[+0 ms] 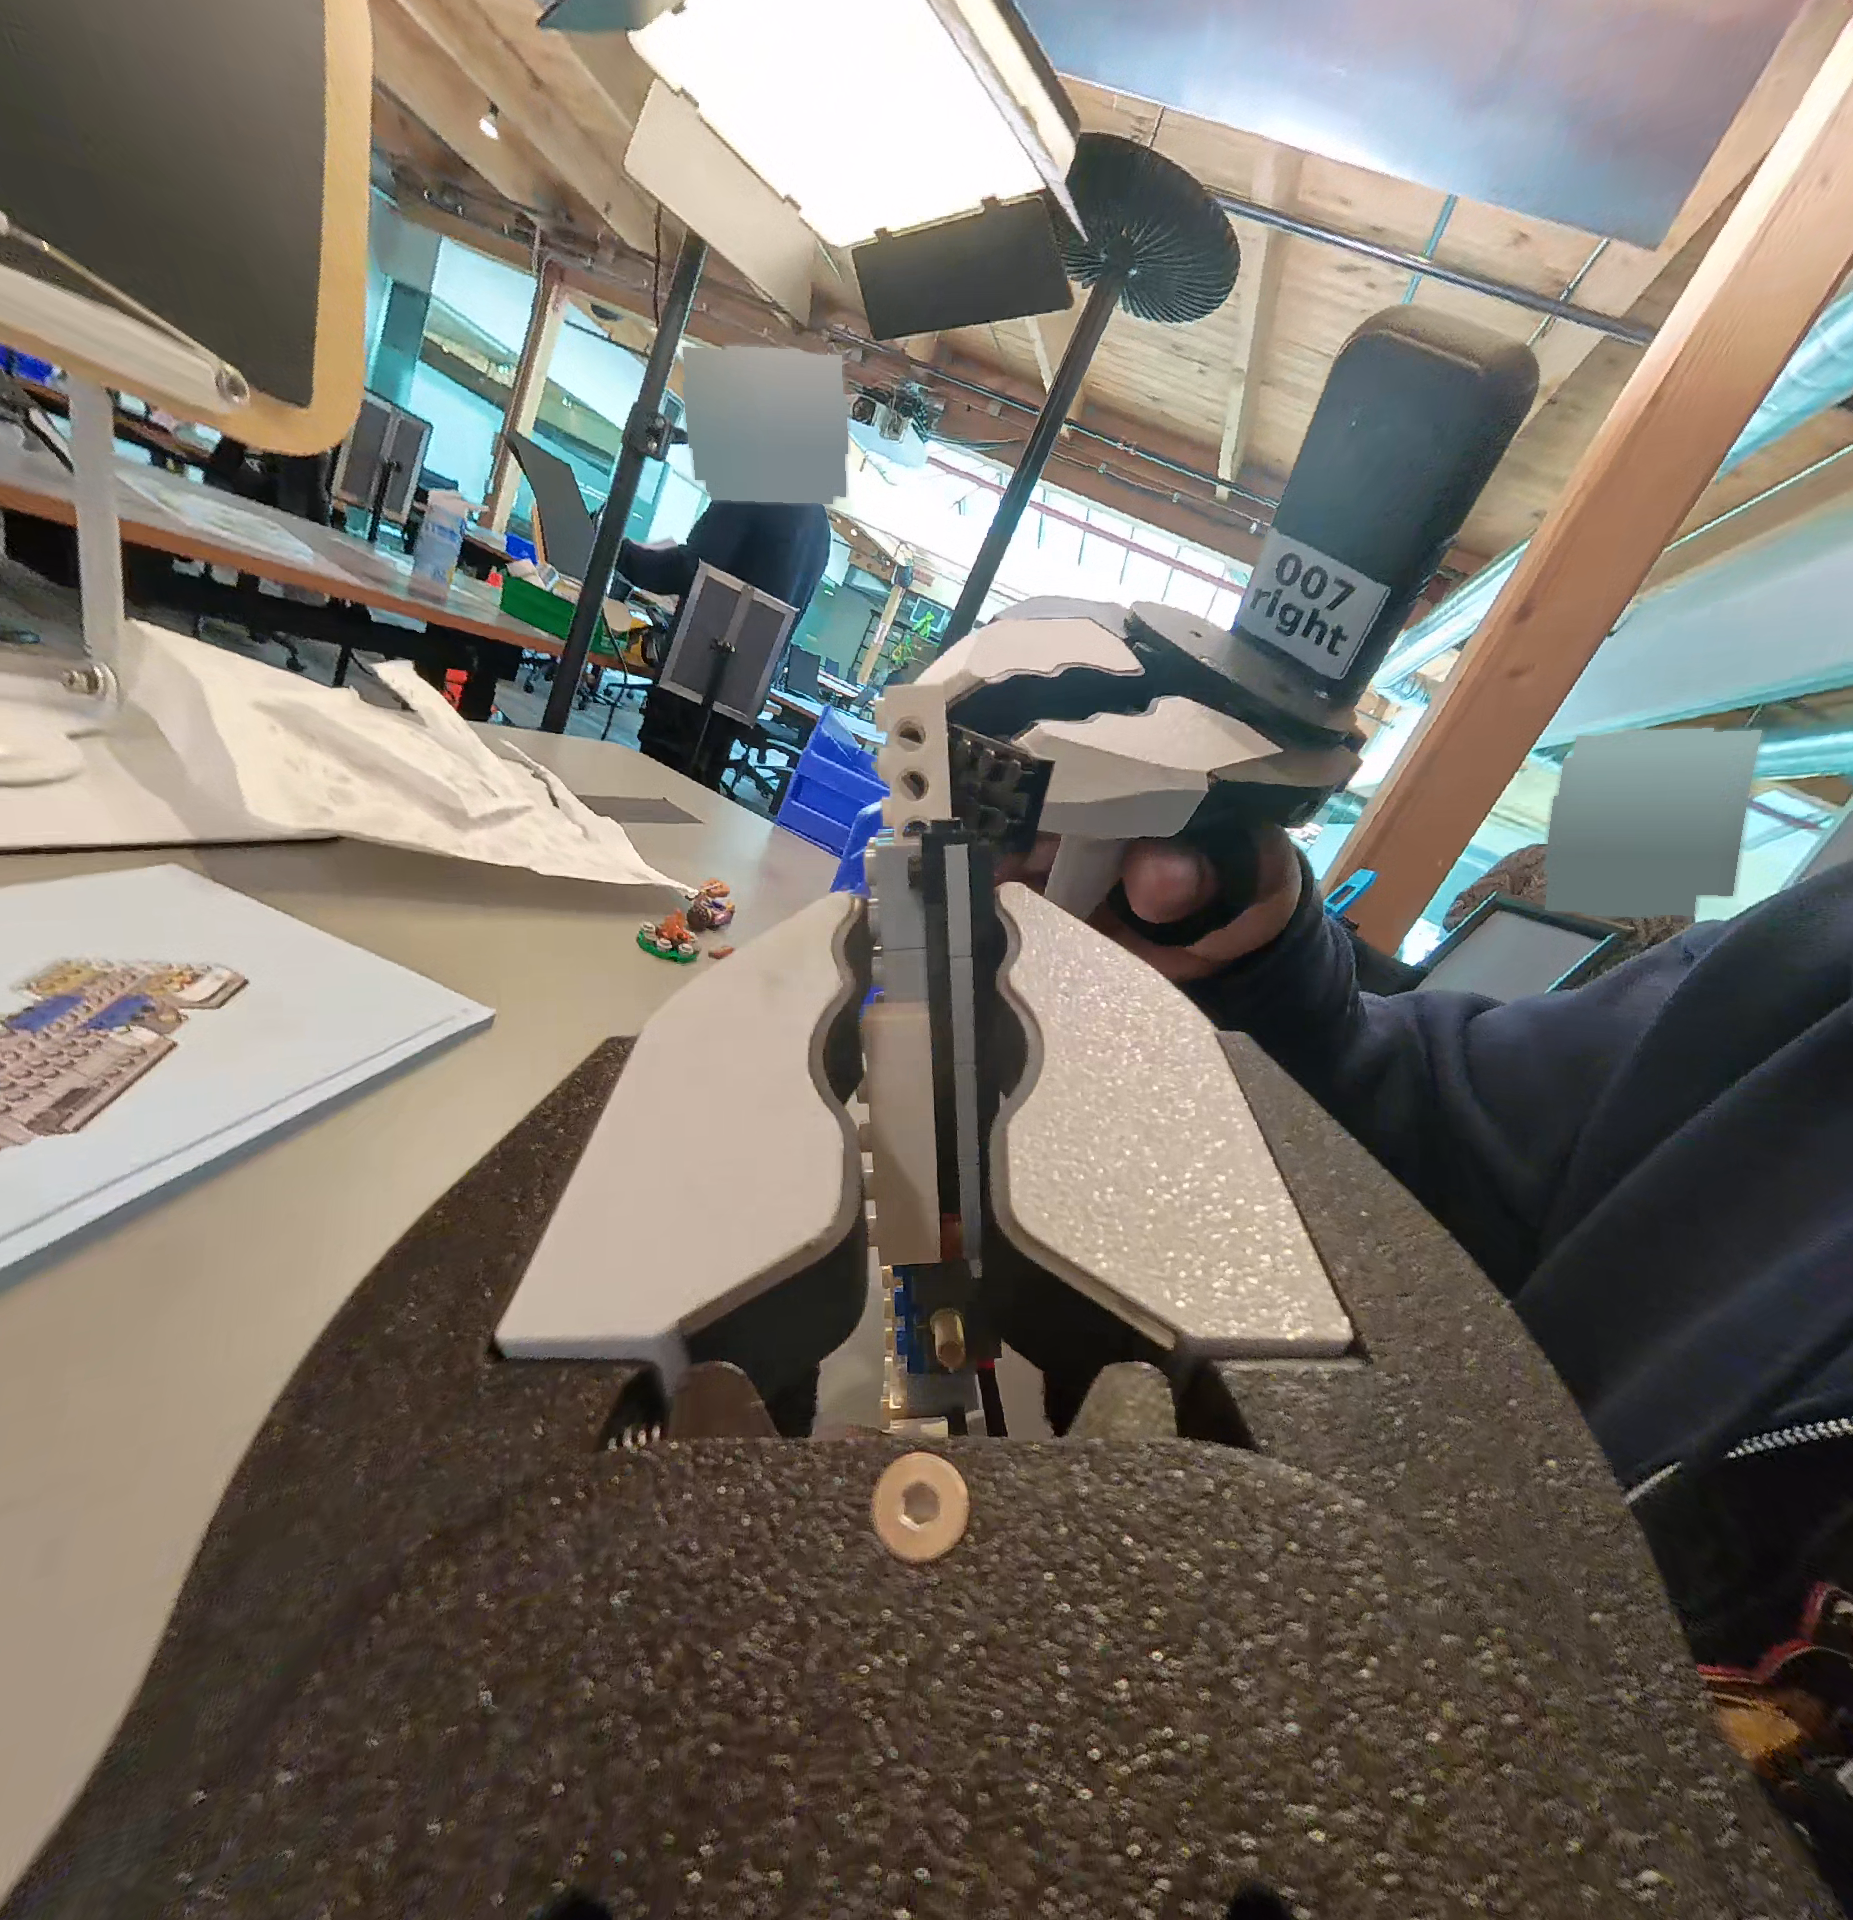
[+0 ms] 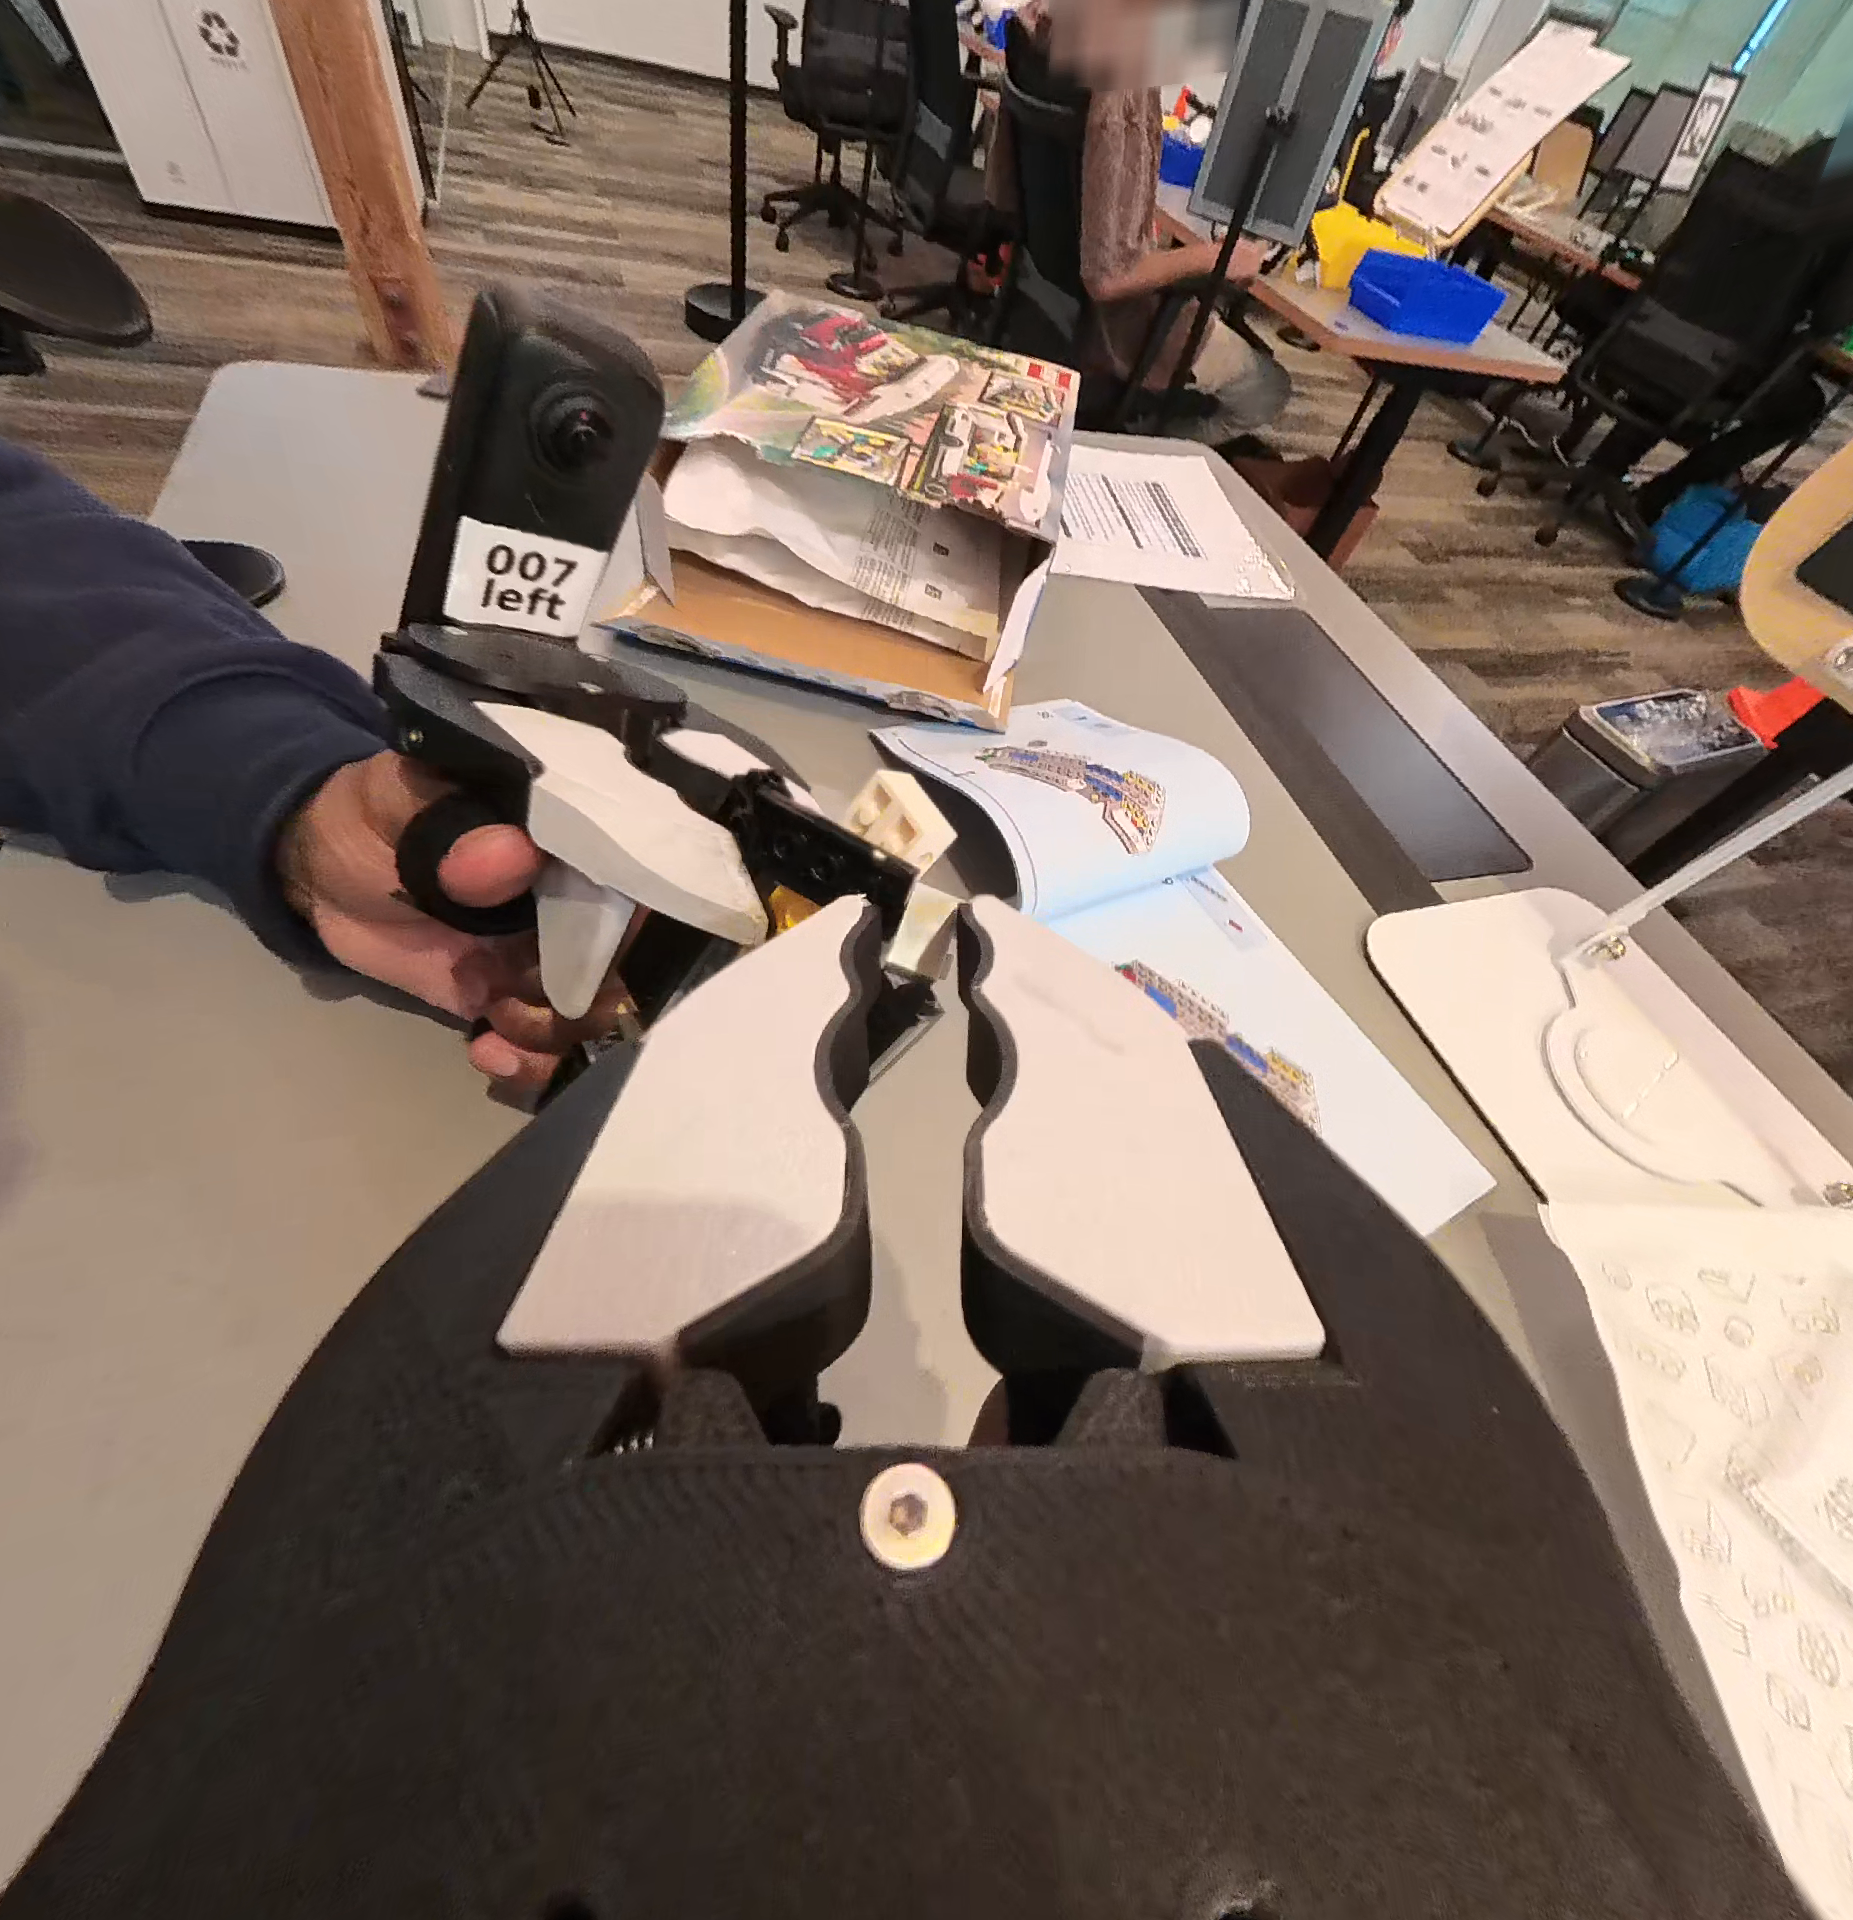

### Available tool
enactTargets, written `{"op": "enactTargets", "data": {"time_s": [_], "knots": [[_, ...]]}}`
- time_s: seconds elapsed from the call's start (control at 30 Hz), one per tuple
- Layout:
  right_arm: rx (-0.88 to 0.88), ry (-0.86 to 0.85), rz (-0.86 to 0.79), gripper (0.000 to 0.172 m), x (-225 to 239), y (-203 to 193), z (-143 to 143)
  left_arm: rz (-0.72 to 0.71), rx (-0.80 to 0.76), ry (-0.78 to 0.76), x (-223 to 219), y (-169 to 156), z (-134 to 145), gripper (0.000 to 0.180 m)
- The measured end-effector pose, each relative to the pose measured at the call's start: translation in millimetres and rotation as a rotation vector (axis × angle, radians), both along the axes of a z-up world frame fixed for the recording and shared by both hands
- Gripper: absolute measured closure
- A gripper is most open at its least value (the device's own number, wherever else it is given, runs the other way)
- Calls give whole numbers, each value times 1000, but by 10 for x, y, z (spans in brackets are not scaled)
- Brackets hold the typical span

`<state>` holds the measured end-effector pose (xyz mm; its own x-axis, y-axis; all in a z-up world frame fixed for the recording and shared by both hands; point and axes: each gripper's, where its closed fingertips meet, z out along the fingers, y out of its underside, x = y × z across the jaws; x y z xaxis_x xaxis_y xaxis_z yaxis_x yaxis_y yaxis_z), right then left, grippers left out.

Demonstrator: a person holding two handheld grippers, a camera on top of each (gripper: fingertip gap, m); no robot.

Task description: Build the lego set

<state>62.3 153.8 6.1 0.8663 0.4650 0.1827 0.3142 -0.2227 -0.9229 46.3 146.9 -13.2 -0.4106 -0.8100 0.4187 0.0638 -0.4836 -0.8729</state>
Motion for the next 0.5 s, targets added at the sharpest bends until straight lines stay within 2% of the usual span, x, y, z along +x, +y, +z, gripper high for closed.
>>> {"op": "enactTargets", "data": {"time_s": [0.13, 0.5], "knots": [[-21, 0, 11, 156, 4, 9, -50, -8, 1, 18, 8, 9, -38, 161], [-23, 43, -1, 152, 15, 51, -113, 112, 204, 37, 18, 64, -84, 161]]}}
